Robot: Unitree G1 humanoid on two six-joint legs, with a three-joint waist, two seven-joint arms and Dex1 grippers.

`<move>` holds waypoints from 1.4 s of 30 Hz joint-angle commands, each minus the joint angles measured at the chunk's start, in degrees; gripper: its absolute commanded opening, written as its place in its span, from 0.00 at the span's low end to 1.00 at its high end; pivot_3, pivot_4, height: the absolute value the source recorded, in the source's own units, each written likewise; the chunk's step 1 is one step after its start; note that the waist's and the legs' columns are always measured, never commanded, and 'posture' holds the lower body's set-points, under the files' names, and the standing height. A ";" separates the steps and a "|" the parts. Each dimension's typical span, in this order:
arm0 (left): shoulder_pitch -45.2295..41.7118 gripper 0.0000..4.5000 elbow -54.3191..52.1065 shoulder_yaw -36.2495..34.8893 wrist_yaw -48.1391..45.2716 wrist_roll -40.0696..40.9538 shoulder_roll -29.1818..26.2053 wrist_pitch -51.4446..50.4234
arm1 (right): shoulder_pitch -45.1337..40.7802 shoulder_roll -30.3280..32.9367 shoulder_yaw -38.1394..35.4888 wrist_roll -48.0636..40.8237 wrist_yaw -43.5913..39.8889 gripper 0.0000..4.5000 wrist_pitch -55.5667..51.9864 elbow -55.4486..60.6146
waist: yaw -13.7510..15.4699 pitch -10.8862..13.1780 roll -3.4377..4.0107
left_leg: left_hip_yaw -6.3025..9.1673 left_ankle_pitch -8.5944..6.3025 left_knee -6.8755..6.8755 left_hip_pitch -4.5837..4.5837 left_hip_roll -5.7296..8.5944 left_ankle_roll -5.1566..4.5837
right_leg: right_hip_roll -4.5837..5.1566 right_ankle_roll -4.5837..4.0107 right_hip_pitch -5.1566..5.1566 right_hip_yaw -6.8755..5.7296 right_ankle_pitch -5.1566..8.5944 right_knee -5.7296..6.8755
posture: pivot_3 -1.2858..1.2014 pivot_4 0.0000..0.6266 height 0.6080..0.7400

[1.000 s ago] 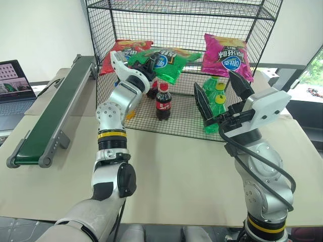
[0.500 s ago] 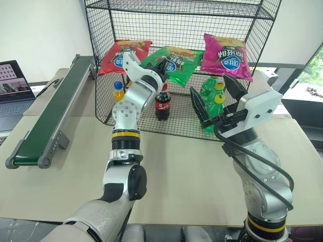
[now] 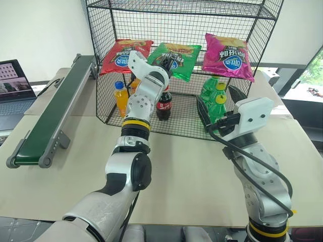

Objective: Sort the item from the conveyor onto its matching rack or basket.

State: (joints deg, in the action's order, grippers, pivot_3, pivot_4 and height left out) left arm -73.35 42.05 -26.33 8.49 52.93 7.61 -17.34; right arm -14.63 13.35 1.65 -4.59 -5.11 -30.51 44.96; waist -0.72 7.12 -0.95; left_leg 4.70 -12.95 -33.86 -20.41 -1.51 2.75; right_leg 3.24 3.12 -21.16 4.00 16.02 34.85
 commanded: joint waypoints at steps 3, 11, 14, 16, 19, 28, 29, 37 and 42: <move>1.49 0.80 -10.65 1.25 1.47 2.05 2.36 -5.59 | 2.17 0.61 -1.38 -0.95 -1.64 1.00 0.46 3.62 | 0.03 0.01 0.00 | 0.00 0.00 0.00 0.00 0.00 0.01 | 0.01 0.01 0.01 0.00 0.00 0.00 | 0.52 0.24 0.98; 9.81 0.99 -26.17 4.99 5.89 4.50 -3.98 -24.42 | 1.00 0.32 -2.62 -3.25 -4.06 1.00 1.81 0.61 | -0.10 0.02 0.04 | 0.01 0.08 -0.02 0.09 0.00 0.13 | 0.02 0.02 0.04 0.02 0.00 0.14 | 0.52 0.24 0.98; 11.88 0.99 -30.49 6.02 6.20 4.83 -6.84 -29.99 | 0.13 0.28 -2.52 -3.83 -4.96 1.00 2.37 -0.63 | -0.12 0.03 0.06 | 0.02 0.08 -0.01 0.08 0.00 0.13 | 0.02 0.02 0.03 0.02 -0.01 0.14 | 0.52 0.24 0.98; 13.09 0.99 -33.05 7.01 5.19 4.17 -9.10 -32.53 | -0.24 0.32 -2.52 -4.15 -5.39 1.00 2.75 -1.25 | -0.11 0.03 0.07 | 0.02 0.08 0.00 0.09 0.00 0.13 | 0.02 0.01 0.03 0.02 -0.01 0.13 | 0.52 0.24 0.98; 14.87 0.99 -35.91 7.59 1.90 4.17 -13.63 -36.14 | -0.38 0.36 -2.51 -4.44 -5.88 1.00 3.25 -2.01 | -0.10 0.03 0.09 | 0.03 0.08 0.00 0.10 0.00 0.14 | 0.02 0.00 0.03 0.02 -0.01 0.14 | 0.52 0.24 0.98; 23.14 0.99 -41.48 12.76 -22.65 2.43 -33.74 -43.03 | 0.25 0.85 -2.96 -5.36 -8.38 1.00 4.49 -3.40 | -0.43 0.06 0.20 | 0.03 0.10 0.05 0.12 -0.02 0.18 | 0.02 -0.01 0.00 0.02 -0.01 0.15 | 0.52 0.24 0.98; 25.97 0.99 -43.30 14.82 -25.75 -0.19 -36.83 -41.55 | 0.85 1.40 -3.09 -5.76 -9.21 1.00 4.55 -3.55 | -0.43 0.06 0.22 | 0.03 0.10 0.07 0.13 -0.04 0.18 | 0.02 -0.01 0.00 0.02 -0.01 0.15 | 0.52 0.24 0.98; 50.72 0.99 -54.40 19.62 -31.93 -17.91 -42.14 -22.32 | 11.26 7.68 -3.67 -3.90 -15.22 1.00 11.88 -9.75 | 0.12 0.10 0.23 | -0.01 0.09 0.08 0.10 -0.09 0.17 | 0.07 -0.17 -0.01 0.00 -0.08 0.10 | 0.52 0.24 0.98; 59.62 0.99 -51.33 23.57 -26.33 -32.59 -37.73 -7.73 | 17.51 2.93 -4.13 -1.81 -9.68 1.00 15.59 -13.59 | 0.09 0.11 0.23 | -0.03 0.08 0.06 0.12 -0.12 0.15 | 0.06 -0.15 0.00 0.04 -0.04 0.11 | 0.52 0.24 0.98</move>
State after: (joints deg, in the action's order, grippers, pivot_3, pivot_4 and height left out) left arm -14.00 -9.83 -2.78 -19.98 24.34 -31.35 -30.59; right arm 2.74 17.65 -1.52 -7.32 -17.09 -17.69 30.66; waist -0.63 7.23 -0.72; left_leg 4.68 -12.87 -33.80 -20.29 -1.63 2.89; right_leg 3.30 2.97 -21.17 4.04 15.97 34.95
